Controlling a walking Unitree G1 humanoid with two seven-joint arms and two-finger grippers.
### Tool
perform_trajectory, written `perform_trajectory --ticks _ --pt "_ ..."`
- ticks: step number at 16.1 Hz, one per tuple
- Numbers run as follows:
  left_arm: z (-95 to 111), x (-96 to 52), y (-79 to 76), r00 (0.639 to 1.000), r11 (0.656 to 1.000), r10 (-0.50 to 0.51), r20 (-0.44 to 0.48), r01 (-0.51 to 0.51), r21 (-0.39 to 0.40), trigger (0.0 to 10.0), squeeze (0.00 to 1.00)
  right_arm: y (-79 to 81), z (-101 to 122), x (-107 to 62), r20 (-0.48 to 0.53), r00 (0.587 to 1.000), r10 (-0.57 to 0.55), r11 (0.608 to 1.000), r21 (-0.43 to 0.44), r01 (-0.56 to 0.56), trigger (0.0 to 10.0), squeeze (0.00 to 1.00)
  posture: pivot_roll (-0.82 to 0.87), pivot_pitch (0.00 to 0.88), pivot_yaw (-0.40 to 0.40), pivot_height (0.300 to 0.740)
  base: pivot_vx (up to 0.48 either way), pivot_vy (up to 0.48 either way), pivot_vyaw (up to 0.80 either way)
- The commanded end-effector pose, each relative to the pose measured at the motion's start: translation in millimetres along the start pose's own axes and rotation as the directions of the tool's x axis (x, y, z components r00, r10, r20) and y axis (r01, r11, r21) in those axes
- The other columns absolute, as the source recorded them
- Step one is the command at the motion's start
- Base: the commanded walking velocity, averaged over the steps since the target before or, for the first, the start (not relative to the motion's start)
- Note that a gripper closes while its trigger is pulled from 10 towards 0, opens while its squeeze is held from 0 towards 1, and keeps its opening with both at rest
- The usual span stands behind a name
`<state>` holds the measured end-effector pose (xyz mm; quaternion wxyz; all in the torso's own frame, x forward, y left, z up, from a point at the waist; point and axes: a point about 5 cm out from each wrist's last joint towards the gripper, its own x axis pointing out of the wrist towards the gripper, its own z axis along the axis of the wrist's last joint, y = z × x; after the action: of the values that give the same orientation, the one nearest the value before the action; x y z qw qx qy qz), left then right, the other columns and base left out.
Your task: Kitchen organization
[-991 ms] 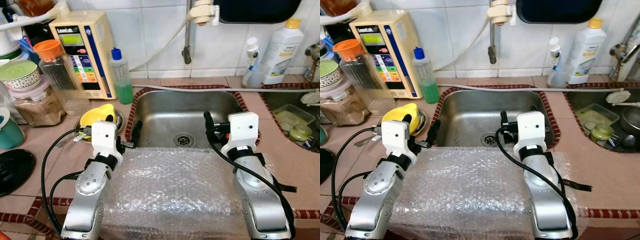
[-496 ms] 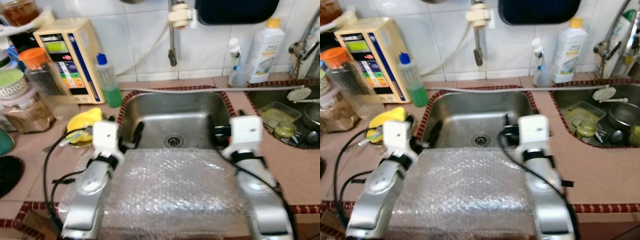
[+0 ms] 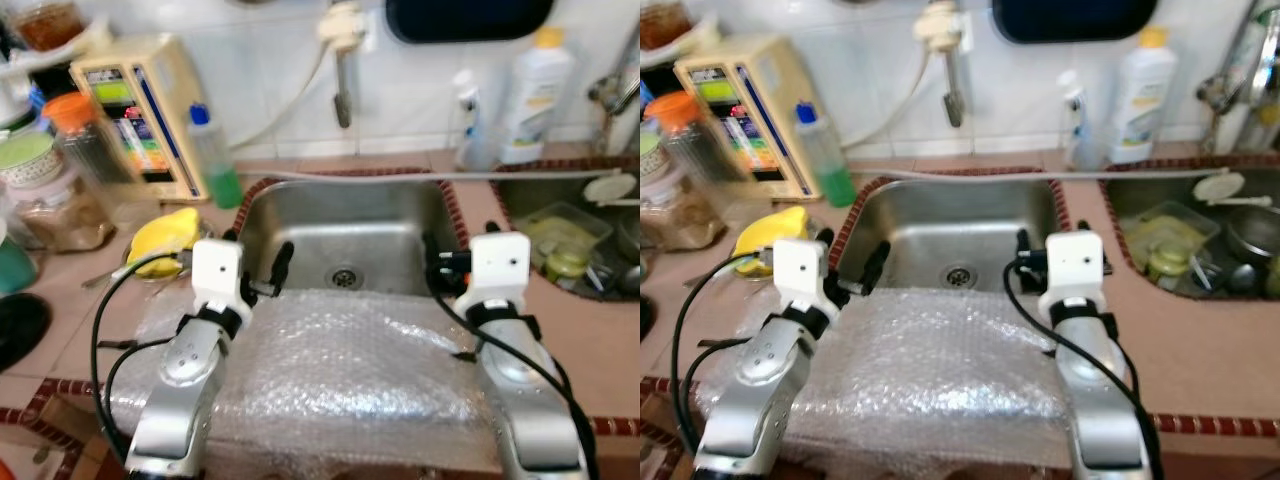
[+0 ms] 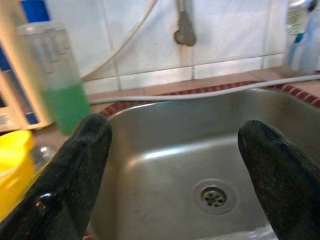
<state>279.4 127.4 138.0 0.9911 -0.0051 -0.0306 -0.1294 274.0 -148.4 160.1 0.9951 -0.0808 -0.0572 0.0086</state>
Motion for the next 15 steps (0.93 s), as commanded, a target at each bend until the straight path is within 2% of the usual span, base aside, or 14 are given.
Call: perform_trajectory --ticks 1,6,8,13,15 --pt "2 -0.3 7.8 1.000 1.000 0.018 0.000 -0.018 0.015 10.0 0.00 6.7 7 -0.4 0.035 0.999 0.024 1.000 0.013 -0.025 10.0 0.00 -0.02 0.000 0.131 0.740 0.000 0.000 0.00" --pt "2 1.4 11.6 0.998 0.998 0.058 0.000 -0.058 0.028 10.0 0.00 7.7 7 -0.4 0.036 0.999 0.027 0.999 0.020 -0.027 10.0 0.00 -0.02 0.000 0.134 0.740 0.000 0.000 0.62" --pt "-2 2.4 15.1 0.997 0.997 0.080 -0.010 -0.080 0.008 10.0 0.00 7.4 7 1.2 0.036 0.999 0.032 0.999 0.026 -0.033 10.0 0.00 -0.02 0.000 0.121 0.740 0.000 0.000 0.00" --pt "-8 0.6 7.9 0.996 0.995 0.093 -0.015 -0.093 -0.042 10.0 0.00 6.6 10 5.2 0.041 0.997 0.069 0.998 0.005 -0.069 10.0 0.00 -0.02 0.000 0.049 0.740 0.000 0.000 0.00" --pt "-10 0.0 5.2 0.993 0.990 0.115 -0.014 -0.116 -0.087 10.0 0.00 3.7 13 7.2 0.041 0.995 0.094 0.995 -0.017 -0.094 10.0 0.00 -0.02 0.000 0.022 0.740 0.000 0.000 0.00"
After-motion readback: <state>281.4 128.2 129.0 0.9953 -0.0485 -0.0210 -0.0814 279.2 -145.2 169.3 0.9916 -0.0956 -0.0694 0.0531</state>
